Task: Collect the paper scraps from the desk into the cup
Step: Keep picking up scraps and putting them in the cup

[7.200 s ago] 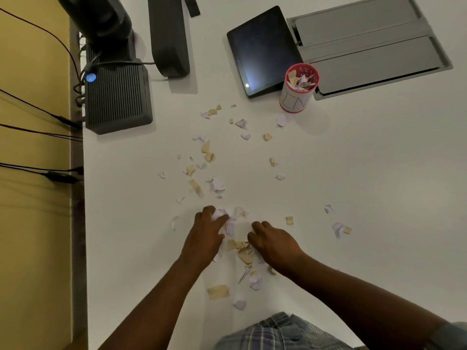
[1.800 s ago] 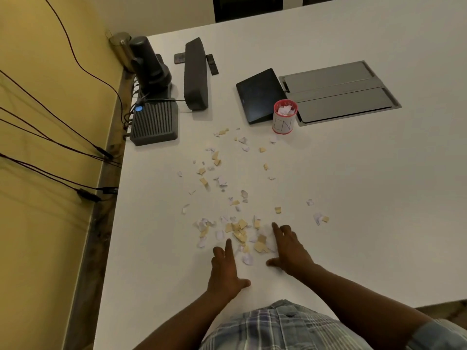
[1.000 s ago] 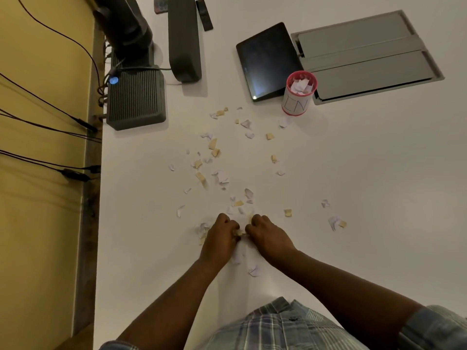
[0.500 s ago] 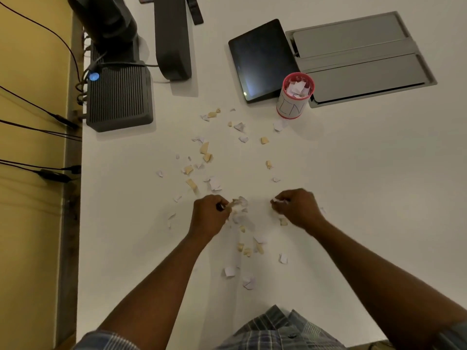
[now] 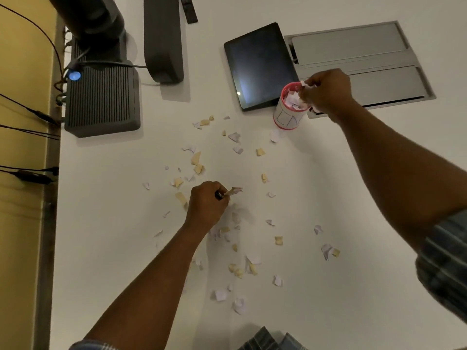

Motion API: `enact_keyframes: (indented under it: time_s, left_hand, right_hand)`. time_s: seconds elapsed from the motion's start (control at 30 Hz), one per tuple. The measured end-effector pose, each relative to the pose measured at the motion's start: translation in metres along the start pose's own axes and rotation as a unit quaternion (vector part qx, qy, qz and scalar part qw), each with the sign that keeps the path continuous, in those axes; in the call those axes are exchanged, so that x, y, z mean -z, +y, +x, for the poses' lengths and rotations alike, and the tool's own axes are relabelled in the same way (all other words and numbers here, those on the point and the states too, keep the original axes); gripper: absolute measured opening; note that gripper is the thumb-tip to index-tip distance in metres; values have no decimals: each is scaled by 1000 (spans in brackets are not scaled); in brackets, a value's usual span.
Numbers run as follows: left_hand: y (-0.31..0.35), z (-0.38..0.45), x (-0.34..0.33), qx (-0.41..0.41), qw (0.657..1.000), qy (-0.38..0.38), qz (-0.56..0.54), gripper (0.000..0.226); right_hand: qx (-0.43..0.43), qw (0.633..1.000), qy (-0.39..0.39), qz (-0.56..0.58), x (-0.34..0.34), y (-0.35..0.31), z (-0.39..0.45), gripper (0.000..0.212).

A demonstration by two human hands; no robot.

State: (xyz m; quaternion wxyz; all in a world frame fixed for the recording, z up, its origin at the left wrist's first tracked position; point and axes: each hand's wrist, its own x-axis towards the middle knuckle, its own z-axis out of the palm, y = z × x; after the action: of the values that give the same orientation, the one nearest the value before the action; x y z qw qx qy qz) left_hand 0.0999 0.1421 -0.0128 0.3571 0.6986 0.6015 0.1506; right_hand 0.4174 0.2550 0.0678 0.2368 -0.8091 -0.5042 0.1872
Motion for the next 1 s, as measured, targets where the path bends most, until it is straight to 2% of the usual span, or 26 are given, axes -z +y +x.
enact_keyframes:
  time_s: [0.07,0.17,0.23,0.37,0.63,0.77,0.9,1.0]
  left_hand:
    - [-1,-5,0,8,1000,-7,4,8]
    - [-4,-11,2,16,1000,-13,12,9]
    - [-5,-13,3,22,1000,-15,15,10]
    - [-6,-16,5,10,999,-20,36,11]
    - [-1,-12,5,22,999,-27,17,12]
    - [11,-3,4,8,999,-42,20,12]
    - [33,16,6,-20,999,-41,7,11]
    - [55,35,9,-42,998,-42,-9,12]
  right_hand:
    - [21,995,-44,-87,-9,0,17,28]
    - [55,965,-104,-236,-26,-3,31,35]
    - [80,945,-127,-292,-36,-7,36,31]
    - [61,937,-164,-302,-46,-14,45,22]
    - [85,907,-264,-316,-17,-26,47,39]
    - [147,914,-176,-335,4,-25,30,32]
    - [97,973,-80,-192,12,-10,-2,25]
    - [61,994,7,-90,13,13,-52,26]
